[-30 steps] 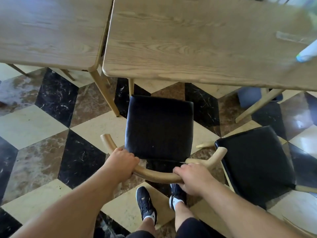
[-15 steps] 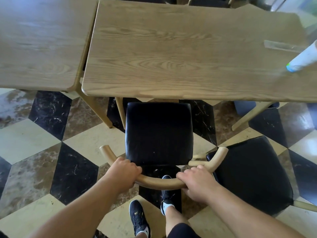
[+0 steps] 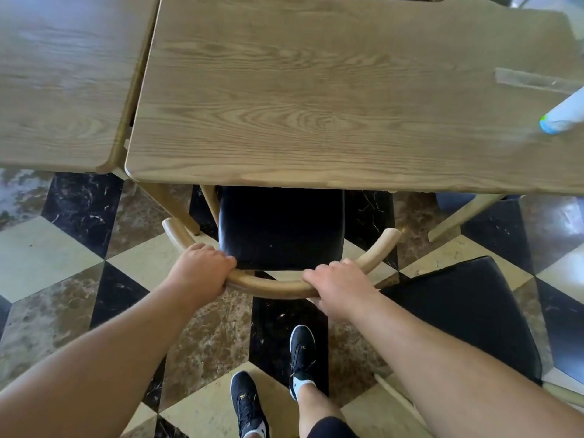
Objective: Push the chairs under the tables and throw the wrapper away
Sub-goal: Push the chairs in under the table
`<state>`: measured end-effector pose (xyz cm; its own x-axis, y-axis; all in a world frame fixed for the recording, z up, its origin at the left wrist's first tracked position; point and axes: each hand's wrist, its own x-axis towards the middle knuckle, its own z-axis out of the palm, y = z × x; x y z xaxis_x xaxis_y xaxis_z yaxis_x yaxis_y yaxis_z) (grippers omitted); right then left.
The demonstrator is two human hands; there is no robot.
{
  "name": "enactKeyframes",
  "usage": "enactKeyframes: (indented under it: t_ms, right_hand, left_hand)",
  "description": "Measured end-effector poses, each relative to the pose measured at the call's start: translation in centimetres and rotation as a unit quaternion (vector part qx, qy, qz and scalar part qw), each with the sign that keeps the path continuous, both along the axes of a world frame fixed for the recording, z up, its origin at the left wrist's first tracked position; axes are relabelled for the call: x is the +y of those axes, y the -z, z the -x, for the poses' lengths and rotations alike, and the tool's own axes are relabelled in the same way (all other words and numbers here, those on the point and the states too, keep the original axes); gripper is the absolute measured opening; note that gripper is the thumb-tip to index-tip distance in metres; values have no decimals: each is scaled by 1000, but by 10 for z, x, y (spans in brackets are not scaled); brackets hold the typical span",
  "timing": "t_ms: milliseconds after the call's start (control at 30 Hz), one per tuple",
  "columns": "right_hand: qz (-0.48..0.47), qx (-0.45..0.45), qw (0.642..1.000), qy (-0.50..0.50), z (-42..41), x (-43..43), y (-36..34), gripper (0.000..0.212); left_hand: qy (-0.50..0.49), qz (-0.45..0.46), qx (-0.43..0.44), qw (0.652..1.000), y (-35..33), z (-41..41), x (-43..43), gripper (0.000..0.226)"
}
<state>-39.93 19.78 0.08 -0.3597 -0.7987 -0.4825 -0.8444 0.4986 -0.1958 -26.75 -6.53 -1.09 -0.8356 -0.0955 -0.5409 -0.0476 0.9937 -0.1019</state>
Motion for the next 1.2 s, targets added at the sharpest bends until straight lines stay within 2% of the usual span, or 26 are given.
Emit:
enactKeyframes:
  t_ms: [200, 367, 433, 533, 667, 867, 1000, 1200]
  right_hand:
    - [11, 25, 999, 21, 7, -28, 7, 20]
    - [0, 98, 993, 60, -4, -30, 9, 22]
    - [17, 94, 991, 90, -14, -22, 6, 35]
    - [44, 26, 989, 136, -36, 4, -30, 66]
    - [32, 27, 973, 228, -72, 80, -93, 69]
    - [-24, 103, 915, 390, -132, 234, -156, 60]
    - [-41, 156, 875, 457, -163, 318, -193, 55]
    - [1, 207, 827, 523, -179, 413, -234, 50]
  left_hand:
    - [-29, 30, 35, 998, 5, 7, -24, 26]
    - [-61, 40, 60, 996, 3, 6, -22, 23]
    - [-82, 18, 59, 995, -6, 0, -11, 39]
    - [-92, -71, 26, 993, -36, -10, 19, 76]
    - [-97, -167, 59, 979, -80, -15, 69, 69]
    - [-95, -254, 50, 961, -130, 1, 165, 64]
    - [-43, -309, 43, 949, -168, 21, 244, 69]
    - [68, -316, 62, 944, -222, 46, 368, 60]
